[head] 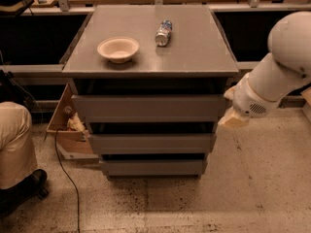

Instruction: Open middle drawer

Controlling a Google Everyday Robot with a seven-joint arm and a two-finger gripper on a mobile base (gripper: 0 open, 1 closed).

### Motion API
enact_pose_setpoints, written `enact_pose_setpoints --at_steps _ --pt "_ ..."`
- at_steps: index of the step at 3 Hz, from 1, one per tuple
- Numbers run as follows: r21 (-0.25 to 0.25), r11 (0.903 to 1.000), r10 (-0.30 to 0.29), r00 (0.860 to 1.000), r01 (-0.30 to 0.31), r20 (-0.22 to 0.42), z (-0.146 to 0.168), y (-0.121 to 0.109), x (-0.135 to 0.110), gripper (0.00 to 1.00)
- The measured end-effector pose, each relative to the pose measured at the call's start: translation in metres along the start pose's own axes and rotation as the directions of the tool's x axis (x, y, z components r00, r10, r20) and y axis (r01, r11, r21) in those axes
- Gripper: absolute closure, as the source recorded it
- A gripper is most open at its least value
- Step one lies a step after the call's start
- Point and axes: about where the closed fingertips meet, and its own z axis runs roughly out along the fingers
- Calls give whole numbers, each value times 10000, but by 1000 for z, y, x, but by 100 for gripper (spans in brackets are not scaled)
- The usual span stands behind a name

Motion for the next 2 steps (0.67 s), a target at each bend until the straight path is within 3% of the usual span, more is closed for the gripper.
enact_pose_setpoints --at_steps 1,2 --pt "-1145 9933 139 9998 -150 -109 76 5 15 0" --pt "-1838 9827 193 9996 -226 -198 115 12 24 0"
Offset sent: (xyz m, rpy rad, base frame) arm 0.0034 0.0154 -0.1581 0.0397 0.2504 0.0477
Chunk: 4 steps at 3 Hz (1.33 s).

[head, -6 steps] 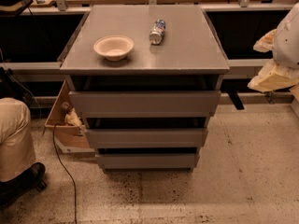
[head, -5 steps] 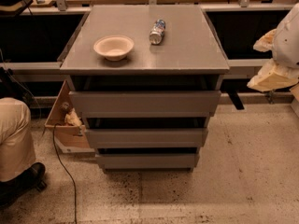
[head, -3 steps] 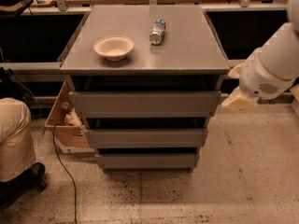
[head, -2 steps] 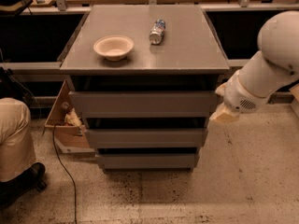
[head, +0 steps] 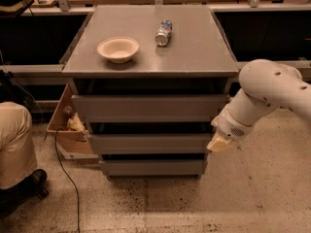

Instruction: Open middle drawer

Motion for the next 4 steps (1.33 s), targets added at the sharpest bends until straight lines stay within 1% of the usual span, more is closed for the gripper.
enact_pose_setpoints --at_steps 1,2,3,4 --pt "0 10000 2 10000 -2 1 0 0 0 0" --pt "-3 9996 275 9995 -275 134 33 -8 6 0" --pt "-134 9983 564 9979 -561 307 86 -15 14 0" --pt "-167 9978 656 9961 -647 598 122 -21 18 0"
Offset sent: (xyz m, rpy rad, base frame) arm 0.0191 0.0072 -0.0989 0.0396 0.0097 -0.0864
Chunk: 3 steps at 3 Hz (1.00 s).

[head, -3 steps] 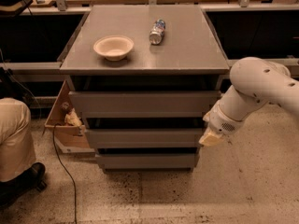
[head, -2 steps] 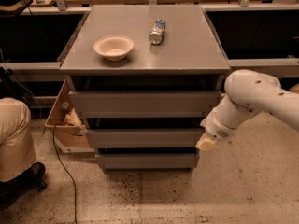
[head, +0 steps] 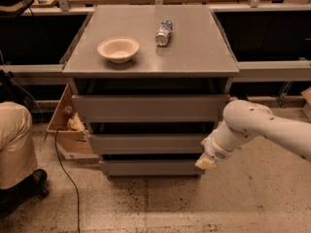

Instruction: Open middle drawer

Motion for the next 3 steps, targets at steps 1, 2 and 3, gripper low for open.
enact_pose_setpoints --at_steps 1,2,3 --pt "94 9999 -111 9992 108 385 37 -18 -1 0" --pt "251 9996 -173 9974 156 697 64 -39 -2 0" --pt "447 9987 -272 9954 231 920 89 -66 -8 0"
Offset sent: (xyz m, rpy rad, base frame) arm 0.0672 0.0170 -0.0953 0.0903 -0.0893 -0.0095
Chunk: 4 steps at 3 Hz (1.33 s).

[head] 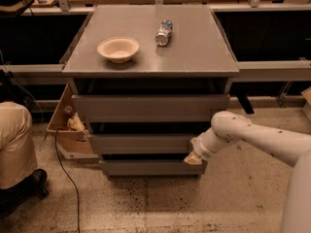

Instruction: Open middle drawer

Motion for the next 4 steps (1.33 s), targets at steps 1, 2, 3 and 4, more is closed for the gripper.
enact_pose_setpoints --at_steps 1,2,3,4 --pt "233 9997 -88 9998 84 179 20 -26 -6 0" --pt "627 9979 -186 9991 161 394 27 -53 -14 0" --pt "1004 9947 -283 9980 226 562 27 -75 -21 0" --pt "1177 9929 -259 9976 181 648 37 -89 -22 0"
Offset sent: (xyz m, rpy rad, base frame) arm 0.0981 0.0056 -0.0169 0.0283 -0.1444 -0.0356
